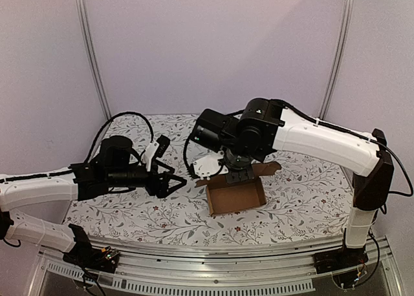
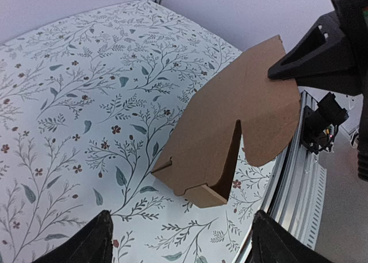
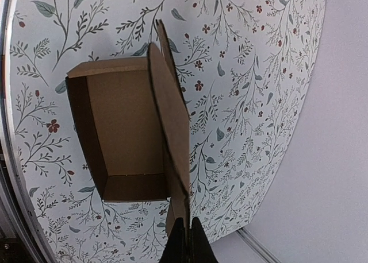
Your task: Fold the paper box
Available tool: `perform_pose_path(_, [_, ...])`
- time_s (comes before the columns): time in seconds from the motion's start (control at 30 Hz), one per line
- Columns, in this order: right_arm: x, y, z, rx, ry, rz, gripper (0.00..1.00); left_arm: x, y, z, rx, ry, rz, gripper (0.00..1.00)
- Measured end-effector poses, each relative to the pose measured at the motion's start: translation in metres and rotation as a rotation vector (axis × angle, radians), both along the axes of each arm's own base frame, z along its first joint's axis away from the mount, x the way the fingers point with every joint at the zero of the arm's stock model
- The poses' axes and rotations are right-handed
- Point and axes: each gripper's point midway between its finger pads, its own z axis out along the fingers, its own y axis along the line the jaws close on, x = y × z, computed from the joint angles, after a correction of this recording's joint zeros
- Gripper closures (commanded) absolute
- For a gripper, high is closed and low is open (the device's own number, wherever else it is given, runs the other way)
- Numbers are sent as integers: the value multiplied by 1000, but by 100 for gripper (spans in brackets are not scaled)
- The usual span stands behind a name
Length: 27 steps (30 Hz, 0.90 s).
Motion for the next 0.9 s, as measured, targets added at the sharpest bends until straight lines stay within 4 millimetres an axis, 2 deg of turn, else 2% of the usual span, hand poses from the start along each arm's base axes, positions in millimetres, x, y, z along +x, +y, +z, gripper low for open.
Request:
perform_pose_path(0.33, [-3, 9, -1, 73, 113, 17, 100, -12, -23, 1, -11, -218, -151, 34])
perform_pose_path(0.47, [-5, 11, -5, 80, 143, 20, 100, -13, -31, -11, 27, -264, -202, 40])
perform_pose_path(0.6, [-6, 13, -8, 79, 159, 20, 100, -15, -33, -20, 56, -277, -230, 47])
perform_pose_path(0.9, [-5, 13, -13, 77, 174, 16, 100, -15, -36, -16, 67, -322, -250, 67])
